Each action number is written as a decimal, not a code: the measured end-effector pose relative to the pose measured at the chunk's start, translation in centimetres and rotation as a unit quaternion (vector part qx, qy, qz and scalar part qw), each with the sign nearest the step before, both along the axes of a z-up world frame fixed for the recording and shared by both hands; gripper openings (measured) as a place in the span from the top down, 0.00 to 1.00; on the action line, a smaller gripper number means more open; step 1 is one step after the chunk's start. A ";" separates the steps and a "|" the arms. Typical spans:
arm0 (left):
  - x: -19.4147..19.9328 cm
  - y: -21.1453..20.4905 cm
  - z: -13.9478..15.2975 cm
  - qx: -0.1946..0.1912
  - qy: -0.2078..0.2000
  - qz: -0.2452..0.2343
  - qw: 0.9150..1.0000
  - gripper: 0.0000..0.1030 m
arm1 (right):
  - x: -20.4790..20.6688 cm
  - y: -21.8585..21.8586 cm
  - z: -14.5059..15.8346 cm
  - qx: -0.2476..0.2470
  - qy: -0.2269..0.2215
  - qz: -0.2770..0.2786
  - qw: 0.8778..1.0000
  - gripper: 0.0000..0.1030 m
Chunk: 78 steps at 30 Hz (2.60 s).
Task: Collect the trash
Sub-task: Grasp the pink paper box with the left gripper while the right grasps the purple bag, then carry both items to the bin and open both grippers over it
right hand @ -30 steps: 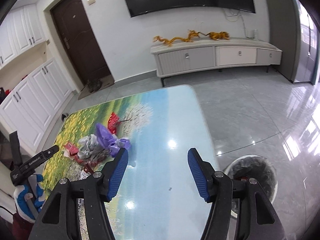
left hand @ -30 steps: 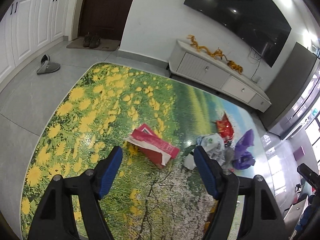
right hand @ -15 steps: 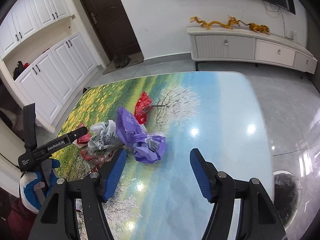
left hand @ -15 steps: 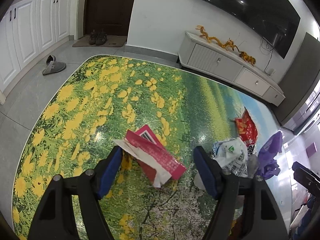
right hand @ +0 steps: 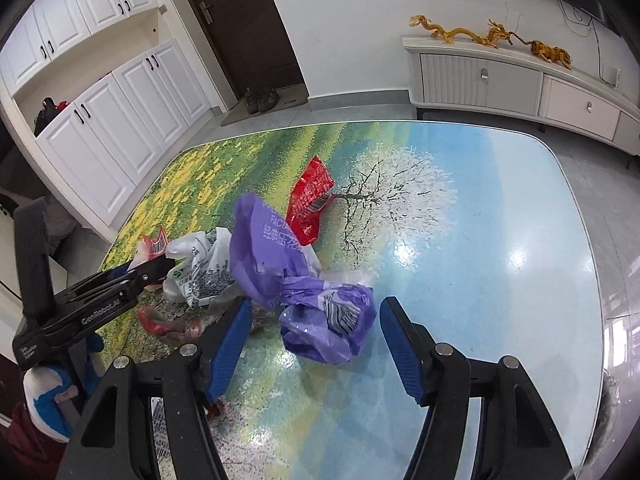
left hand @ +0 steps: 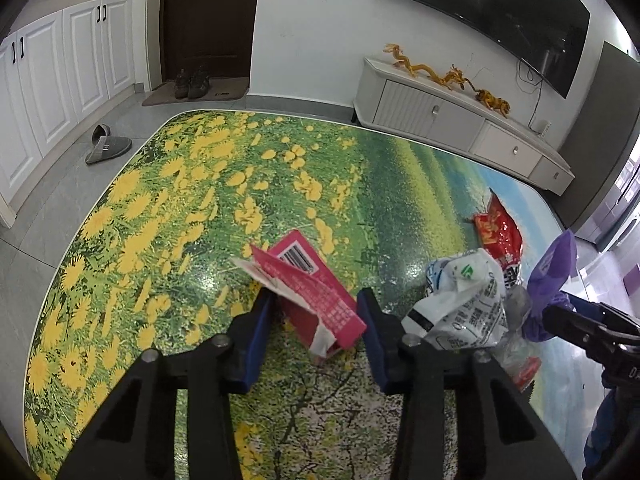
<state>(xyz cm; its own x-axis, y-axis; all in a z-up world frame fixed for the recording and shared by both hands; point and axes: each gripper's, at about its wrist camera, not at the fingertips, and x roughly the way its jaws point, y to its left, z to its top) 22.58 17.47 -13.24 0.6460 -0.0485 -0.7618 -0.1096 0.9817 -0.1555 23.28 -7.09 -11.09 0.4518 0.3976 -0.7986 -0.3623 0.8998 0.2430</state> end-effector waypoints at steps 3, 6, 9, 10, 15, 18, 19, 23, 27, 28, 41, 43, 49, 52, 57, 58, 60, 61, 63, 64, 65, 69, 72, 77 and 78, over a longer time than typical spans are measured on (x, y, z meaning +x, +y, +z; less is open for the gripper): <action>-0.6 -0.2 0.2 -0.003 0.000 -0.003 1.000 0.68 | 0.2 0.1 -0.4 -0.005 0.001 0.005 1.000 0.49; -1.2 -0.4 0.5 -0.008 -0.002 -0.011 1.000 0.78 | -0.2 -0.3 -0.7 0.003 0.007 0.006 1.000 0.56; -1.8 -0.5 0.9 -0.013 -0.004 -0.019 1.000 0.83 | -1.0 -1.1 -0.5 0.011 0.005 0.001 1.000 0.59; -2.1 -0.5 1.1 -0.016 -0.006 -0.021 1.000 0.84 | -1.4 -1.4 -0.4 0.013 0.003 -0.002 1.000 0.60; -3.6 -0.8 2.1 -0.026 -0.019 -0.038 0.999 0.87 | -3.4 -3.3 0.6 0.032 0.001 -0.030 0.999 0.60; -4.8 -0.8 2.7 -0.032 -0.027 -0.047 0.998 0.88 | -4.8 -4.3 1.4 0.042 -0.004 -0.043 0.998 0.60; -5.2 -0.8 2.9 -0.033 -0.030 -0.049 0.998 0.88 | -5.3 -4.6 1.7 0.045 -0.005 -0.046 0.998 0.60; -6.9 -0.7 3.9 -0.040 -0.042 -0.058 0.997 0.88 | -7.2 -5.2 2.7 0.053 -0.014 -0.056 0.997 0.60; -8.4 -0.7 5.1 -0.044 -0.058 -0.063 0.995 0.89 | -8.7 -5.5 3.5 0.061 -0.020 -0.061 0.996 0.60; -8.8 -0.8 5.5 -0.045 -0.063 -0.064 0.995 0.90 | -9.1 -5.5 3.6 0.063 -0.022 -0.061 0.996 0.60; -11.3 -5.7 11.7 -0.057 -0.121 -0.131 0.982 0.90 | -12.3 -10.1 5.8 0.096 -0.055 -0.103 0.989 0.60; -11.3 -7.4 12.5 -0.055 -0.126 -0.147 0.979 0.90 | -12.7 -11.6 6.0 0.101 -0.059 -0.118 0.986 0.60; -10.7 -14.8 14.1 -0.060 -0.130 -0.216 0.966 0.90 | -14.2 -17.4 6.3 0.108 -0.071 -0.179 0.975 0.60; -10.3 -19.4 14.2 -0.056 -0.124 -0.257 0.957 0.90 | -14.8 -20.6 6.1 0.105 -0.073 -0.214 0.968 0.60; -9.4 -27.3 13.1 -0.041 -0.102 -0.328 0.938 0.90 | -15.4 -26.2 4.9 0.103 -0.062 -0.273 0.954 0.60; -9.2 -29.3 12.7 -0.037 -0.094 -0.343 0.934 0.90 | -15.5 -27.4 4.4 0.102 -0.058 -0.286 0.951 0.60; -8.7 -32.5 11.6 -0.029 -0.079 -0.368 0.926 0.90 | -15.5 -29.1 3.5 0.101 -0.048 -0.304 0.946 0.60; -8.5 -34.1 11.1 -0.026 -0.071 -0.380 0.922 0.90 | -15.7 -29.8 3.0 0.101 -0.043 -0.311 0.944 0.60; -8.2 -36.7 9.8 -0.016 -0.058 -0.399 0.915 0.90 | -15.6 -31.1 1.7 0.100 -0.029 -0.326 0.940 0.60; -8.0 -38.5 9.1 -0.009 -0.049 -0.409 0.911 0.90 | -15.5 -31.6 1.1 0.100 -0.021 -0.333 0.937 0.60; -7.8 -39.6 8.4 -0.005 -0.042 -0.417 0.908 0.90 | -15.3 -32.2 0.4 0.100 -0.013 -0.340 0.935 0.60; -6.8 -43.4 5.1 0.007 -0.006 -0.435 0.901 0.90 | -14.5 -34.5 -2.3 0.100 0.019 -0.364 0.926 0.60; -5.6 -45.4 2.8 0.012 0.024 -0.440 0.897 0.90 | -14.1 -36.1 -4.4 0.100 0.041 -0.376 0.920 0.58; -4.5 -47.6 0.7 0.021 0.053 -0.443 0.895 0.88 | -13.6 -37.9 -7.3 0.096 0.069 -0.390 0.913 0.57; -4.4 -47.8 0.4 0.020 0.056 -0.442 0.895 0.88 | -13.5 -38.1 -7.8 0.096 0.074 -0.392 0.912 0.56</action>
<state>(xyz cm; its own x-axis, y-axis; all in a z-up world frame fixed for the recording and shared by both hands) 18.22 -30.37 -12.84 0.2874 -0.4749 -0.8317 0.7005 0.6965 -0.1556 9.80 -45.14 -18.88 0.5501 0.1381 -0.8236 0.4230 0.8042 0.4174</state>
